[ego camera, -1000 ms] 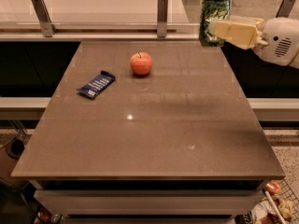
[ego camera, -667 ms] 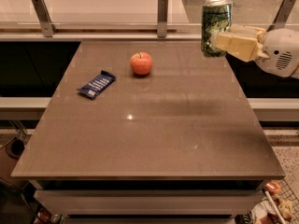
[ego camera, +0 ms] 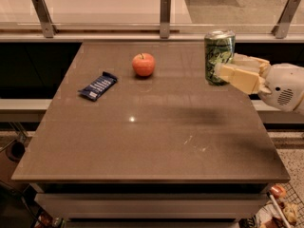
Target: Knock green can over
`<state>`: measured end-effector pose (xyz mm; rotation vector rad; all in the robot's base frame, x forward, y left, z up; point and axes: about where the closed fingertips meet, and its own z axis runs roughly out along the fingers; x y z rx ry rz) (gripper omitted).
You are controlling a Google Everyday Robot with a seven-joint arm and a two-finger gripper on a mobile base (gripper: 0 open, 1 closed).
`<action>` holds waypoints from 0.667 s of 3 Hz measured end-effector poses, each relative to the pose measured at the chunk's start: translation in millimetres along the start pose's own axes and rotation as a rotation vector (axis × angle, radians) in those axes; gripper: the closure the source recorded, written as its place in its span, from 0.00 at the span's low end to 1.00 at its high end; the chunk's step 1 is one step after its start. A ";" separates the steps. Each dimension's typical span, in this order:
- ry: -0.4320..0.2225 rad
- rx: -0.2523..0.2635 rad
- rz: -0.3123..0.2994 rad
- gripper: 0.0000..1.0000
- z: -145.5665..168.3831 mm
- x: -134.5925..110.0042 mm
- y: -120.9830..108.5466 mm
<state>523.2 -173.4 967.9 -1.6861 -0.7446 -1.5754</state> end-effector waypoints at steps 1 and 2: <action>-0.033 0.020 -0.043 1.00 4.2 -5.0 -1.2; -0.087 0.045 -0.097 1.00 -4.0 -25.7 -5.2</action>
Offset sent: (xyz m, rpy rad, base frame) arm -0.0233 -0.0104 -0.0527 -0.2422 -0.0793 0.0913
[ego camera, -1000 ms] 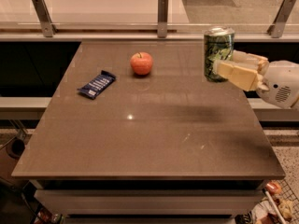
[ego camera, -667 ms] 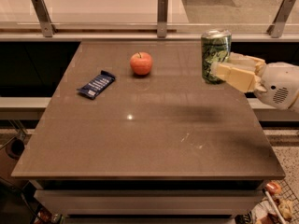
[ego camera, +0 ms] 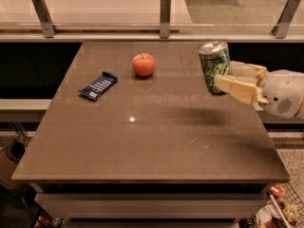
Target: Knock green can over
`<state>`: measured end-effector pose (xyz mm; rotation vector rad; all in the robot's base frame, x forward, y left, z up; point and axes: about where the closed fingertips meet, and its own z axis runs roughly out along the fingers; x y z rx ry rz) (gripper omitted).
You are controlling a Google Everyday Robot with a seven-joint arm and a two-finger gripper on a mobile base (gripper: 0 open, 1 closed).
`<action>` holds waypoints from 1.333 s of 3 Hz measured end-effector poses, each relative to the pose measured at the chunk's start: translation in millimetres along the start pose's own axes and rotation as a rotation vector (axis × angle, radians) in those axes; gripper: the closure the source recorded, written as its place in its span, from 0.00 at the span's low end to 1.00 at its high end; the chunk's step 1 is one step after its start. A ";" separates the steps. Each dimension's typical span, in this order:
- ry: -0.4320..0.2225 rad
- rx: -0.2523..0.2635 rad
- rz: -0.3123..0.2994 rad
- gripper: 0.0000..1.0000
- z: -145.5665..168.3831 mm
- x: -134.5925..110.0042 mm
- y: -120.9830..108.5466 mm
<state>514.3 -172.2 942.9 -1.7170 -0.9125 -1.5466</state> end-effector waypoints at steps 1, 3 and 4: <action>-0.017 0.041 -0.038 1.00 -7.0 -19.6 -13.1; 0.011 0.118 -0.015 1.00 -4.0 -63.5 -41.3; 0.021 0.155 0.020 1.00 4.0 -71.8 -55.6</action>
Offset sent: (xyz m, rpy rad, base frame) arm -0.0484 0.0052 -0.0709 -0.0455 -0.0893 0.1309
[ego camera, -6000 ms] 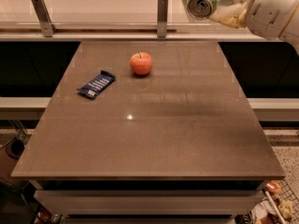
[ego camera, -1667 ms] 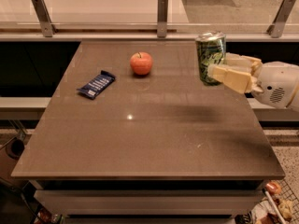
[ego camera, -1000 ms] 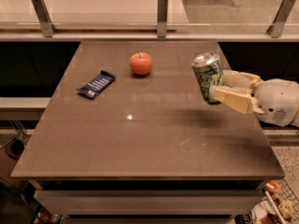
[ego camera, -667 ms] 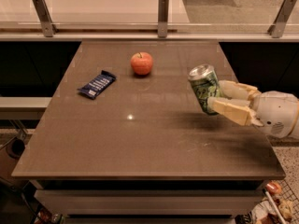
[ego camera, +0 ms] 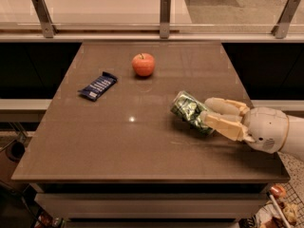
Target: Knock green can over
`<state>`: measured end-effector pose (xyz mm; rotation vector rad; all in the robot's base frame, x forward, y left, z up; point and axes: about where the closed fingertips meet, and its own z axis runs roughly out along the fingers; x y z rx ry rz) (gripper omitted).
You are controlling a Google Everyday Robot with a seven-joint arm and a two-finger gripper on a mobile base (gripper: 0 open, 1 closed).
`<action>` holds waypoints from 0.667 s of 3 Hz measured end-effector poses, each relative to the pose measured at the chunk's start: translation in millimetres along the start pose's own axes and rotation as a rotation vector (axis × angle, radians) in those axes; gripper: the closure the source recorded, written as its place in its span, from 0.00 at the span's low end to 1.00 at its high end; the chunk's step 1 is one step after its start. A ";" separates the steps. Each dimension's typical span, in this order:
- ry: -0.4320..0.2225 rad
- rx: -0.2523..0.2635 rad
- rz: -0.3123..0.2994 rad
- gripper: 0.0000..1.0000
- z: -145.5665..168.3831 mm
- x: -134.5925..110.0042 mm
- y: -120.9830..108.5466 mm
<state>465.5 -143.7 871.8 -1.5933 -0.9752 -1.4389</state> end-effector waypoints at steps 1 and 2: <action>0.000 0.000 0.000 1.00 0.0 0.0 0.0; -0.001 0.004 0.022 0.84 1.9 0.4 -0.9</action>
Offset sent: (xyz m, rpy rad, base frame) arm 0.0000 0.0000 0.0000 0.0000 0.0001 0.0000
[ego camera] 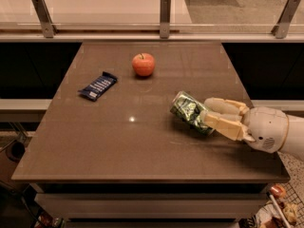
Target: Knock green can over
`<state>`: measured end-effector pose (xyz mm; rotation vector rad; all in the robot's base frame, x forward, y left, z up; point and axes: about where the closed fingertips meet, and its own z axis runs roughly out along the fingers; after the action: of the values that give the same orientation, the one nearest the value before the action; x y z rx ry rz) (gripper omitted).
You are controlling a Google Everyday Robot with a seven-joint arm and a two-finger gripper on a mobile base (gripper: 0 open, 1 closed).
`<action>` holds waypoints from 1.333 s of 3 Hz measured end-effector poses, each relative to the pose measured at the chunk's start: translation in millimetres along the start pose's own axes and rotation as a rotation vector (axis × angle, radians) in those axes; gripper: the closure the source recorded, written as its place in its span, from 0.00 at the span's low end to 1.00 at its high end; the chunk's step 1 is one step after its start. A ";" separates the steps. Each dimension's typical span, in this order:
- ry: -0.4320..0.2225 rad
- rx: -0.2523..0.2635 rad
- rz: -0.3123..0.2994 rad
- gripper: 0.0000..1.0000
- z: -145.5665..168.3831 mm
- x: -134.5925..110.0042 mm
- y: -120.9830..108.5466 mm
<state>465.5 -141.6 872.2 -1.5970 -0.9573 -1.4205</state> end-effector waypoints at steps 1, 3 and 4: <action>-0.001 0.004 0.020 0.60 2.0 0.5 -1.0; -0.003 0.013 0.052 0.13 5.9 1.3 -3.0; -0.004 0.017 0.065 0.00 7.7 1.7 -4.0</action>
Offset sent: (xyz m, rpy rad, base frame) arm -0.0001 0.0020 0.0003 0.0072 0.0172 0.0026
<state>465.1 -132.8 873.6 -1.6045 -0.9093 -1.3626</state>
